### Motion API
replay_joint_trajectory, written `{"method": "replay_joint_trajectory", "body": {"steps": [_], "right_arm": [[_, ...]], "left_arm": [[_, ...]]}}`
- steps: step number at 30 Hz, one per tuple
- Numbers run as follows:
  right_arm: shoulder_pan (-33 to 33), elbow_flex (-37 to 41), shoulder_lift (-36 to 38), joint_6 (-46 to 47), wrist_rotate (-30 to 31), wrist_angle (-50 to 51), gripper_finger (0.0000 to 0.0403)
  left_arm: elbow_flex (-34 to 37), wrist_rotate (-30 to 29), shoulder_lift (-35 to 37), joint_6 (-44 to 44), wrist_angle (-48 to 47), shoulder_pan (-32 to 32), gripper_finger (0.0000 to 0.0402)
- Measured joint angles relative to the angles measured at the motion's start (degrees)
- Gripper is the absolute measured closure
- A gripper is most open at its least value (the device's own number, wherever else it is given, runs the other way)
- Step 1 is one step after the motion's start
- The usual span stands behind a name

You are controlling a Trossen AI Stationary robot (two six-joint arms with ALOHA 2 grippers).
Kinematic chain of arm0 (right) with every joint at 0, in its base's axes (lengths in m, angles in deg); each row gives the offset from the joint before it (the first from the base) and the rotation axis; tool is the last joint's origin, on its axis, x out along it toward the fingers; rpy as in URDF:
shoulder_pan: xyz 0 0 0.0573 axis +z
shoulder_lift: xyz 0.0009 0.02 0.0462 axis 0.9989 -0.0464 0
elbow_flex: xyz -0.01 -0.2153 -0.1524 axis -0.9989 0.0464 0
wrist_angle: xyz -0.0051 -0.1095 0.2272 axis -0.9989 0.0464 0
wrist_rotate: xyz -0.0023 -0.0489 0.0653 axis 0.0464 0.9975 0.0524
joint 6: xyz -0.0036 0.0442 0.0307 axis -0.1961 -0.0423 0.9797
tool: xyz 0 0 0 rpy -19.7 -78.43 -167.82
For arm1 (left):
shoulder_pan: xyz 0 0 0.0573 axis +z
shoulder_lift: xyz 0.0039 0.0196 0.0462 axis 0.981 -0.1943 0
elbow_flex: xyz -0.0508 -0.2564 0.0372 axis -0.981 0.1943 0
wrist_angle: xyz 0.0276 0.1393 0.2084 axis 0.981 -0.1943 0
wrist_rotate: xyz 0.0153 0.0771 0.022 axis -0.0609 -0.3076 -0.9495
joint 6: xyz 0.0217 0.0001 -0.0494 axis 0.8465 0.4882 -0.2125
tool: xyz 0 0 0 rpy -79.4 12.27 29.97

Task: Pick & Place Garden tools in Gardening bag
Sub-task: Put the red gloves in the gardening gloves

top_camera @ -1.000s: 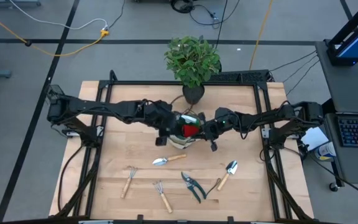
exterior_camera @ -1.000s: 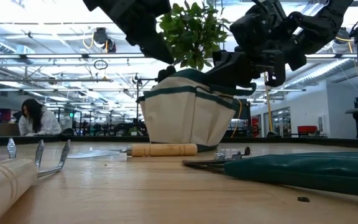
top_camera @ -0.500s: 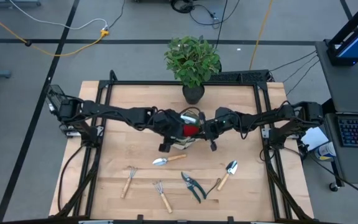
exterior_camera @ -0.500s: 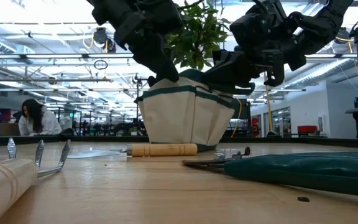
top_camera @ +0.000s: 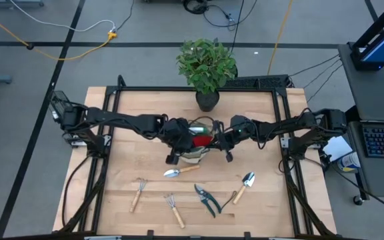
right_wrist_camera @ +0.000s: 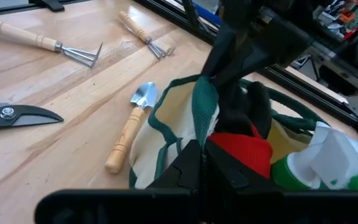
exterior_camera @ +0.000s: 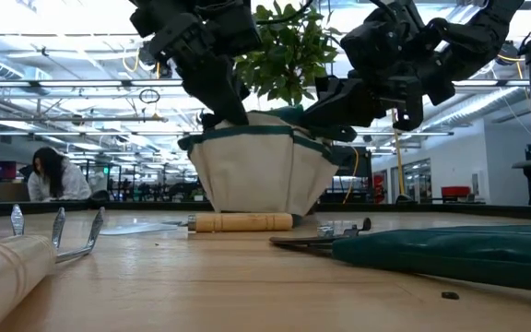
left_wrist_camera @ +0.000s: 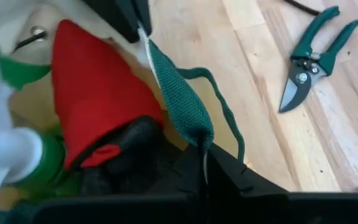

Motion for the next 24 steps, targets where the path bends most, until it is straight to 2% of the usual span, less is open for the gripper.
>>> {"method": "replay_joint_trajectory", "body": {"steps": [4,8,17,24], "right_arm": [[0.0,0.0,0.0,-1.4,0.1,-0.1,0.0399],[0.0,0.0,0.0,-1.4,0.1,-0.4,0.0399],[0.0,0.1,0.0,-1.1,0.1,0.3,0.0399],[0.0,0.1,0.0,-0.9,0.1,0.3,0.0399]], "left_arm": [[0.0,-0.5,2.1,-0.9,-1.3,-0.2,0.0384],[0.0,-1.6,4.8,-2.3,-2.3,-1.3,0.0354],[0.2,-12.6,8.5,-6.4,-11.1,-5.0,0.0267],[0.0,-16.1,9.2,-10.9,-13.3,-8.5,0.0244]]}}
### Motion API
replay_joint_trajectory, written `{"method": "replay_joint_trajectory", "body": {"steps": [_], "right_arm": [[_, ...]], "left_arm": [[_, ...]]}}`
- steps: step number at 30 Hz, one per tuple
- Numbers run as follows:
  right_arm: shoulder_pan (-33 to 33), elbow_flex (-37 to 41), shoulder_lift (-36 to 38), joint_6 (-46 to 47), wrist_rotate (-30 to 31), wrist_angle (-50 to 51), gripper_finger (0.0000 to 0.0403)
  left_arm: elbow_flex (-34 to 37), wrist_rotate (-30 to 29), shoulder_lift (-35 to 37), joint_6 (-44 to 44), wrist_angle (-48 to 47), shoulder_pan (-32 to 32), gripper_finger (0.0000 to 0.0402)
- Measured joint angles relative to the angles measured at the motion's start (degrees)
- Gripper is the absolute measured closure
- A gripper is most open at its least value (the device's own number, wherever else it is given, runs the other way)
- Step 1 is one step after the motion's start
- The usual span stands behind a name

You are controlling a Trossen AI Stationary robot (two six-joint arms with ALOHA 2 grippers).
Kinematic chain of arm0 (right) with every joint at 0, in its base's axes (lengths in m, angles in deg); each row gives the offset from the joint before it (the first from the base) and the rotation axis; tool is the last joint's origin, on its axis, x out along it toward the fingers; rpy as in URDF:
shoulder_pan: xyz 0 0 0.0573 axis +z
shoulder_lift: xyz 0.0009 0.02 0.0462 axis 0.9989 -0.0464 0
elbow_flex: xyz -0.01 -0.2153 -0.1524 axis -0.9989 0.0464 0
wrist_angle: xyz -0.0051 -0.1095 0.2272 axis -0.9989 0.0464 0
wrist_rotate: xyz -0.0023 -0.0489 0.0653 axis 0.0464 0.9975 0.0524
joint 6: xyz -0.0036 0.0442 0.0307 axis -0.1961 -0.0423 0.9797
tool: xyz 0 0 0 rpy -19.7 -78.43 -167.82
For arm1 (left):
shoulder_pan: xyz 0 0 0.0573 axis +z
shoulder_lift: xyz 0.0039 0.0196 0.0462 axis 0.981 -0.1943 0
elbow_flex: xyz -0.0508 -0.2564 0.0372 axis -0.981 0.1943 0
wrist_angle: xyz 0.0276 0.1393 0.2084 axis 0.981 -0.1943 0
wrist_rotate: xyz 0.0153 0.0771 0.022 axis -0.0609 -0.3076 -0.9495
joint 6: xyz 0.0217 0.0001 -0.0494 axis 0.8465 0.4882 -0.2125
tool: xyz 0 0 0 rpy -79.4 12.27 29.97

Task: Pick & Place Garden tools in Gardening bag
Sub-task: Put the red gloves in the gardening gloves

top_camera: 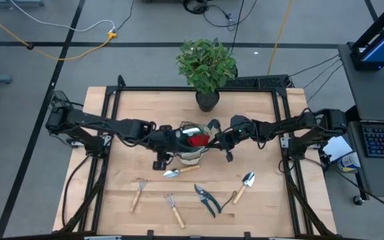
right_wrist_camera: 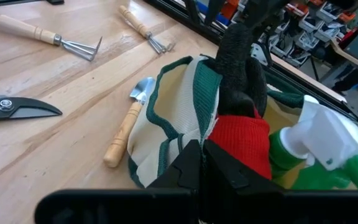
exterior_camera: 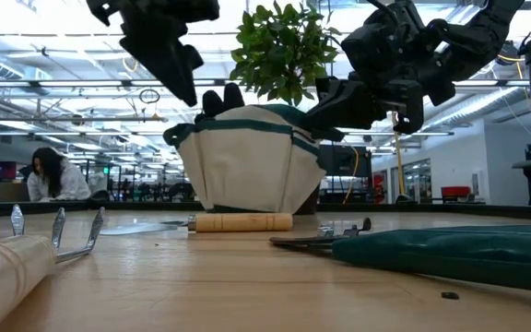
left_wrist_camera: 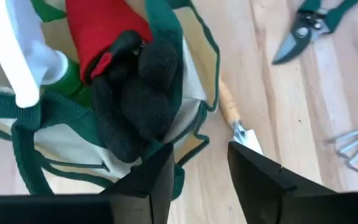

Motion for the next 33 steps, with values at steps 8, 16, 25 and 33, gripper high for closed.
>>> {"method": "replay_joint_trajectory", "body": {"steps": [8,16,25,33], "right_arm": [[0.1,0.0,0.0,0.2,-0.2,-0.1,0.0399],[0.1,0.0,0.0,0.1,-0.2,-0.2,0.0399],[0.1,0.0,0.0,0.1,-0.3,-0.1,0.0399],[0.1,0.0,0.0,0.1,-0.3,-0.1,0.0399]], "left_arm": [[0.4,-5.7,-1.1,-4.7,-0.5,-0.3,0.0243],[3.0,-5.9,-2.9,-7.4,1.4,0.1,0.0243],[4.3,-5.9,-2.8,-3.0,3.0,1.1,0.0359],[1.8,-11.3,-1.6,3.2,2.0,0.3,0.0396]]}}
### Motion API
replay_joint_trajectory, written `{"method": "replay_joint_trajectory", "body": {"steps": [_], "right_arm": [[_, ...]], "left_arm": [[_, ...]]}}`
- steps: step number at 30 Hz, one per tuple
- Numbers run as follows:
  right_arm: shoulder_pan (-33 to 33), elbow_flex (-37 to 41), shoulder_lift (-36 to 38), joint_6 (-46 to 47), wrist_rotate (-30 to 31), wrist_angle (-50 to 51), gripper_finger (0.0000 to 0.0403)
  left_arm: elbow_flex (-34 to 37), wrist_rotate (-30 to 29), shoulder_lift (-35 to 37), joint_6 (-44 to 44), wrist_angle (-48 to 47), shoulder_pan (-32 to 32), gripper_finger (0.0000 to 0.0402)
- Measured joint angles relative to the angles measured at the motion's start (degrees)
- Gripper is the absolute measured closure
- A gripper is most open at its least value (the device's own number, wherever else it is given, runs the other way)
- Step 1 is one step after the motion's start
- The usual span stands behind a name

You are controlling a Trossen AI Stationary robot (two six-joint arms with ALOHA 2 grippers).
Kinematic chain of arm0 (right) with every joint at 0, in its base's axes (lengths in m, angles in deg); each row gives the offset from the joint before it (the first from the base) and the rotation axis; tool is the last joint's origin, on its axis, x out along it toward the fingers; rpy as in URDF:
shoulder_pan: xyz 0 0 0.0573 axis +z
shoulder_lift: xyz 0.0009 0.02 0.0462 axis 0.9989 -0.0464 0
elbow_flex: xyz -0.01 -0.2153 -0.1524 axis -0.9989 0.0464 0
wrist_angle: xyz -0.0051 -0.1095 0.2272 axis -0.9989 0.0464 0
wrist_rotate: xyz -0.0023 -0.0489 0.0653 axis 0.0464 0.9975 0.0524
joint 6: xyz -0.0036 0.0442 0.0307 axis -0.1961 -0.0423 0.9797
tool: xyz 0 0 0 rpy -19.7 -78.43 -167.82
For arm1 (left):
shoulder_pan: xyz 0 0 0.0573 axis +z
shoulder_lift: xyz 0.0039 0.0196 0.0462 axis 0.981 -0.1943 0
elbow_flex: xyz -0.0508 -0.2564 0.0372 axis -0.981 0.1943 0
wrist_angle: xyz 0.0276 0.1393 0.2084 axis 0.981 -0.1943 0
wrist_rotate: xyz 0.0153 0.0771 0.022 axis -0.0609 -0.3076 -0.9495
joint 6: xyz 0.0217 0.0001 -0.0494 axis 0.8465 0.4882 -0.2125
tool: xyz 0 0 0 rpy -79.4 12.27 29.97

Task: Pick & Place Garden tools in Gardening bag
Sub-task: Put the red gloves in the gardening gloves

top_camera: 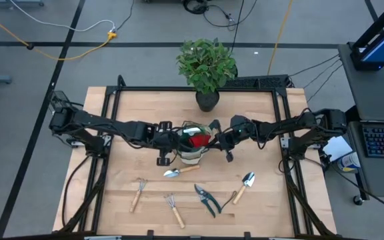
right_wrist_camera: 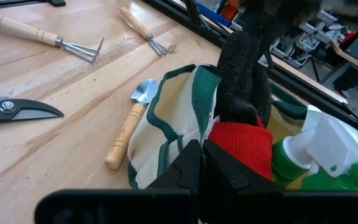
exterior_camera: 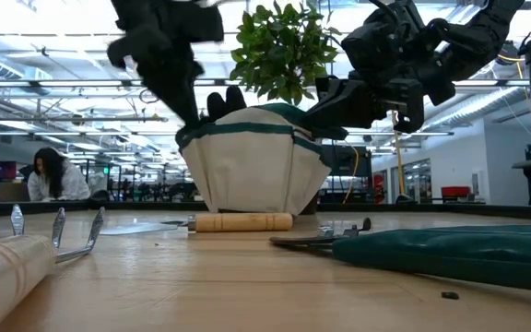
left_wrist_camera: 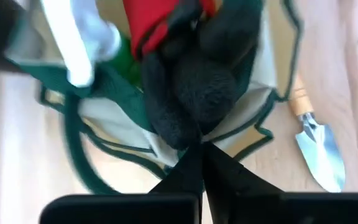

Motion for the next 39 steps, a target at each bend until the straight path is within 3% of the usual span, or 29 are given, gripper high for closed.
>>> {"method": "replay_joint_trajectory", "body": {"steps": [12,20,25,30,39], "right_arm": [[0.0,0.0,0.0,3.3,0.0,0.0,0.0399],[0.0,0.0,0.0,3.3,0.0,-2.1,0.0399],[0.1,0.0,0.0,6.4,0.0,-3.9,0.0398],[0.1,0.0,0.0,7.4,0.0,-3.9,0.0398],[0.1,0.0,0.0,9.0,0.0,-7.8,0.0337]], "left_arm": [[-4.4,-7.7,9.0,4.6,-2.9,-0.4,0.0398],[-2.4,-3.2,7.7,3.2,-4.2,0.9,0.0399],[-2.5,-11.9,7.9,2.6,-3.2,0.0,0.0399],[-2.5,-4.1,6.6,4.1,-3.1,1.3,0.0397],[-2.5,-3.9,6.7,2.8,-3.1,1.5,0.0388]]}}
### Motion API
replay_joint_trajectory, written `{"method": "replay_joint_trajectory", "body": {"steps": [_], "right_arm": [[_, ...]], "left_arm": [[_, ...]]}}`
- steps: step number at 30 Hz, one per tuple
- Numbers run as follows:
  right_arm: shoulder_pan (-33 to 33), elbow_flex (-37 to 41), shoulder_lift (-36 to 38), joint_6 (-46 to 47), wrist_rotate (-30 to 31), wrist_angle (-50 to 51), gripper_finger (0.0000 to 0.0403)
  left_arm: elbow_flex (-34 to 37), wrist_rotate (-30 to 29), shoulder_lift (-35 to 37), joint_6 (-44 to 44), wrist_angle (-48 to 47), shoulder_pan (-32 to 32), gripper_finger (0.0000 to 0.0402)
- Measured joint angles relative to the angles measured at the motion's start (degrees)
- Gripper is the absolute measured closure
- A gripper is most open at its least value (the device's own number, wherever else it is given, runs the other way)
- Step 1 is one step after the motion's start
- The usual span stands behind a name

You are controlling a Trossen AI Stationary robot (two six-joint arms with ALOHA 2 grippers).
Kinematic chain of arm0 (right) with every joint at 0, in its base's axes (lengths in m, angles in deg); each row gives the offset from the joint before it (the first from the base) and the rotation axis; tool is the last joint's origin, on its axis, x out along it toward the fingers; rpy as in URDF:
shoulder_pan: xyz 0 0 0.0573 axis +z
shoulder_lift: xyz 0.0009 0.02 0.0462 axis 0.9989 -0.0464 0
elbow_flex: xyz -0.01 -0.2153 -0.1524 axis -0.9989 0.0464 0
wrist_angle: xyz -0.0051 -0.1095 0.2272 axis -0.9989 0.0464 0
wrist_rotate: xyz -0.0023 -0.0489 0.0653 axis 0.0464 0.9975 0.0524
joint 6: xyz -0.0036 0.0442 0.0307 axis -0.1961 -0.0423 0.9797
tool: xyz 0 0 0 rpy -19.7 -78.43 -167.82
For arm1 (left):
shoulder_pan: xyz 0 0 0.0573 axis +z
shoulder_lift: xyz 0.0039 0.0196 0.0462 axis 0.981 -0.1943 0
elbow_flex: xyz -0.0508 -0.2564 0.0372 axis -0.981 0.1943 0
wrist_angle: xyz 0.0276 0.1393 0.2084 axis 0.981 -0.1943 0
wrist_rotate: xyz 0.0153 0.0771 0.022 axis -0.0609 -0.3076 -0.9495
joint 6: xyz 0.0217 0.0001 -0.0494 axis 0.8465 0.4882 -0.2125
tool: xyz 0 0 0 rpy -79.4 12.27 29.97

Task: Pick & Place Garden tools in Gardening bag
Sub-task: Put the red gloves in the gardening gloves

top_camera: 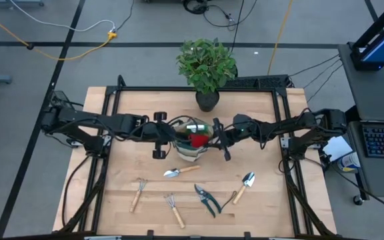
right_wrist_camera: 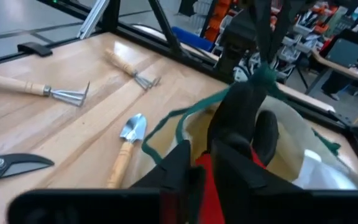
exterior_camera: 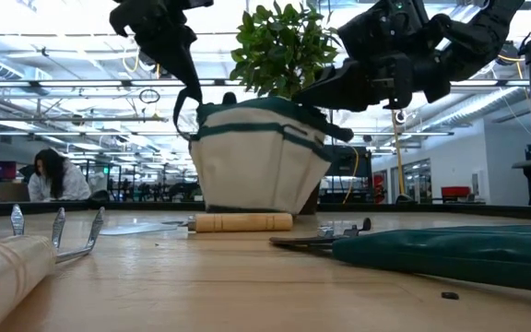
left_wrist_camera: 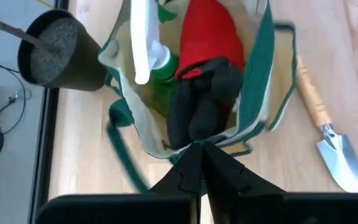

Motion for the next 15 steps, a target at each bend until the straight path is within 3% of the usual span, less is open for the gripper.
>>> {"method": "replay_joint_trajectory", "body": {"steps": [5,10,12,15], "right_arm": [[0.0,0.0,0.4,0.0,0.4,-3.4,0.0304],[0.0,-0.1,0.5,3.5,2.7,-15.4,0.0304],[0.0,-0.8,0.5,4.0,5.5,-14.5,0.0313],[0.0,-2.8,0.5,2.8,10.3,-5.0,0.0329]], "left_arm": [[0.0,1.5,0.0,-0.1,0.5,0.0,0.0398],[0.0,0.1,-0.2,2.4,4.6,0.3,0.0388],[0.0,0.2,-1.1,5.1,7.6,0.9,0.0387],[0.1,0.4,-2.3,7.8,9.0,1.9,0.0393]]}}
